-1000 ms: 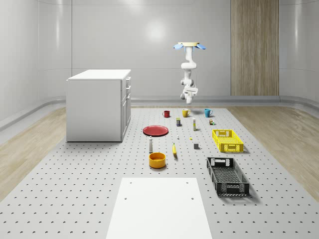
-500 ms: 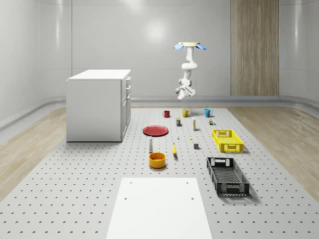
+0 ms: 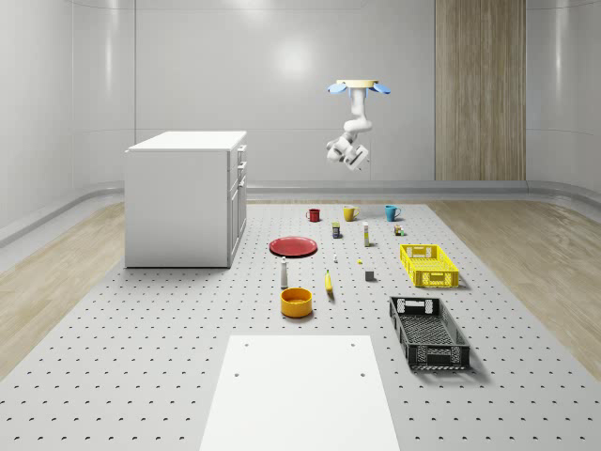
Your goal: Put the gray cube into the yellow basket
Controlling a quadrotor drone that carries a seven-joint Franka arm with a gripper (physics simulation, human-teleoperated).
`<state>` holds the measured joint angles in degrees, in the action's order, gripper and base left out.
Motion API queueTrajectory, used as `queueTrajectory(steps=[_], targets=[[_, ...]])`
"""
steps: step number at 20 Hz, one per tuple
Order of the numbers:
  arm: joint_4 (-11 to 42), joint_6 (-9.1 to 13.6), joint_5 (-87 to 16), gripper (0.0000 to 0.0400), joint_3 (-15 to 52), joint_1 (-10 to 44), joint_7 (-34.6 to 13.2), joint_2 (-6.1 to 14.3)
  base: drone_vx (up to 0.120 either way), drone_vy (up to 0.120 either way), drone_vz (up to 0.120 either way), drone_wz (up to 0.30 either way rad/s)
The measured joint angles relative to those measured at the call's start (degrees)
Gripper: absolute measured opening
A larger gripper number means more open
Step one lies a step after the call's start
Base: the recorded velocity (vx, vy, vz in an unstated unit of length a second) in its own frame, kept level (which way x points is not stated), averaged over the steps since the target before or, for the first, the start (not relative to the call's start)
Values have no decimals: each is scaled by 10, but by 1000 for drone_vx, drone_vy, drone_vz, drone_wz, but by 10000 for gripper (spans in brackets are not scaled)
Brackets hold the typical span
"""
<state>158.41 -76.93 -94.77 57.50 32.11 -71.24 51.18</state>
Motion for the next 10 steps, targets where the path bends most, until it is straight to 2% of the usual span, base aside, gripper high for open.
queueTrajectory(steps=[2,3,6,10], targets=[[32,28,-70,400,38,60,-44,15,120,0,0,0],[42,40,-96,400,53,88,-63,22,120,-80,0,0],[62,72,-148,400,88,155,-108,41,120,-120,0,0],[72,94,-178,400,116,212,-145,63,120,-120,0,0]])
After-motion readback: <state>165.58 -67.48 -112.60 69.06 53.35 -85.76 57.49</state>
